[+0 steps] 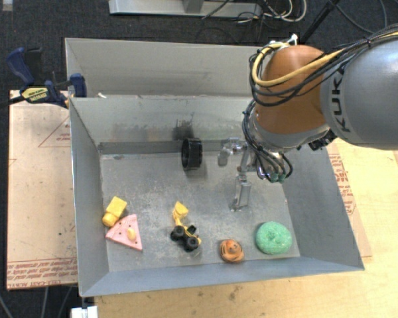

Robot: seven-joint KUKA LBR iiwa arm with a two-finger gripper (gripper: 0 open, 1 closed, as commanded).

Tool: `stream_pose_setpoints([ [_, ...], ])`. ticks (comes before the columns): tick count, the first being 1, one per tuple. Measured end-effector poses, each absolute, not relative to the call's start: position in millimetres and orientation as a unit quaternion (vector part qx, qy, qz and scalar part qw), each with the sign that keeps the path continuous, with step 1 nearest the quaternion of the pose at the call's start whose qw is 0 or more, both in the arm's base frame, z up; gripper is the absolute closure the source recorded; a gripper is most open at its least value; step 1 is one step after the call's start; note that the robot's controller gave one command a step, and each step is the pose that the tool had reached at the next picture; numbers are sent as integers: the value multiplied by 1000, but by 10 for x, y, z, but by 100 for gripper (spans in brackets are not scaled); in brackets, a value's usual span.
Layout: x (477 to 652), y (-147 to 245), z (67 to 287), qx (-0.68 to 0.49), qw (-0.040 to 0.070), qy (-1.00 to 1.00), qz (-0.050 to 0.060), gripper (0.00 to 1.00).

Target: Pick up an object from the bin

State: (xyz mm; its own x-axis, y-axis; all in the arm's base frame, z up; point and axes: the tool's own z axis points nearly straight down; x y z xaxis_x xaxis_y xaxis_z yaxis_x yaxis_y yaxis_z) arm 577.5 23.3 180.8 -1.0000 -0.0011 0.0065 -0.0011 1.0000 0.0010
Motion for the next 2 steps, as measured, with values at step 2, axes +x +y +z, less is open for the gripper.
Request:
stream_pose_setpoints([
  [2,5742,317,1773,-16,-4,-1000,0,0],
])
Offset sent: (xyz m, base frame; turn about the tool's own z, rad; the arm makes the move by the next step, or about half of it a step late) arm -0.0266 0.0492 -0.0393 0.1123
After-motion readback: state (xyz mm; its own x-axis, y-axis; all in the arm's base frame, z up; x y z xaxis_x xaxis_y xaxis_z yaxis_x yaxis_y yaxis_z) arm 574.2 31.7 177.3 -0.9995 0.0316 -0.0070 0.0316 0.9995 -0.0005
